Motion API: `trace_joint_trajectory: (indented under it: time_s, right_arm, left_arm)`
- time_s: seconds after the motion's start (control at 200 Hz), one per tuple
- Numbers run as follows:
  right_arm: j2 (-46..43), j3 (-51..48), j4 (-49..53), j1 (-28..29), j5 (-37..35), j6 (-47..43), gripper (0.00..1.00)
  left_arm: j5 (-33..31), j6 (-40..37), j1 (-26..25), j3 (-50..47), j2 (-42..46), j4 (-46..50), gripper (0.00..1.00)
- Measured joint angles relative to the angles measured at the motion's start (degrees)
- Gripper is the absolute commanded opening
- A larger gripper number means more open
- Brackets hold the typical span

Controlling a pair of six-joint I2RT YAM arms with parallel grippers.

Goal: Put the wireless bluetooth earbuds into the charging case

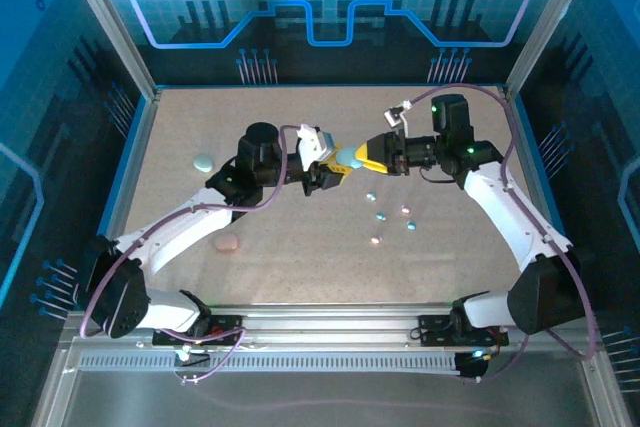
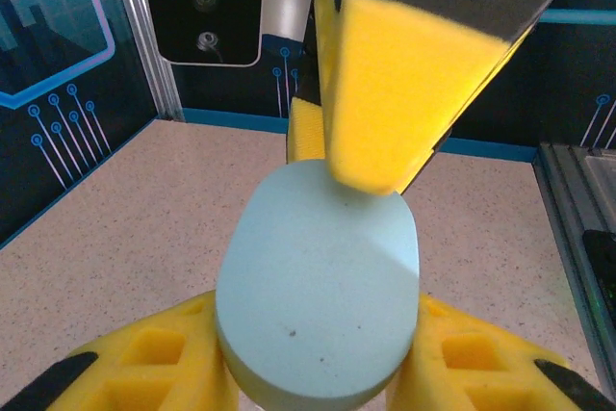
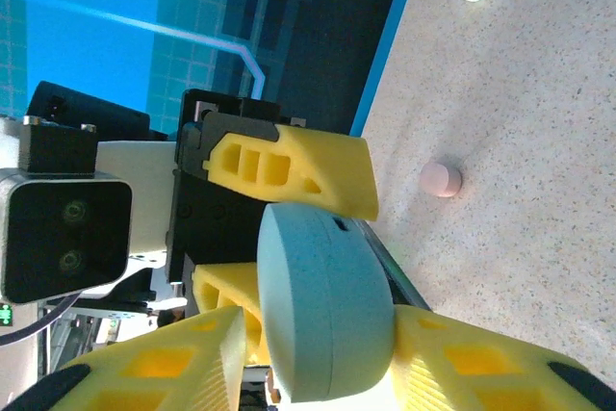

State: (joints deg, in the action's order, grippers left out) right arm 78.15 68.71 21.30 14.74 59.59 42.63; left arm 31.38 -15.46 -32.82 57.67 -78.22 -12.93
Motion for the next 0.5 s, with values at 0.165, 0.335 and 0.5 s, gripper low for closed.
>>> trace_joint_trajectory:
  time_s: [0.165, 0.335, 0.5]
  right_arm:
    - [0.7, -0.2, -2.1, 0.6, 0.7, 1.4, 0.26]
    - [0.7, -1.5, -5.3, 0.4, 1.2, 4.2, 0.16]
    - [0.6, -7.9, -19.6, -0.1, 2.5, 15.1, 0.13]
  left_arm:
    - [0.0, 0.0, -0.1, 0.4, 0.0, 0.3, 0.30]
    - [-0.2, 0.0, 0.0, 0.3, 0.0, 0.3, 0.54]
    - [0.0, 2.2, 0.4, -1.9, 0.0, -6.4, 0.66]
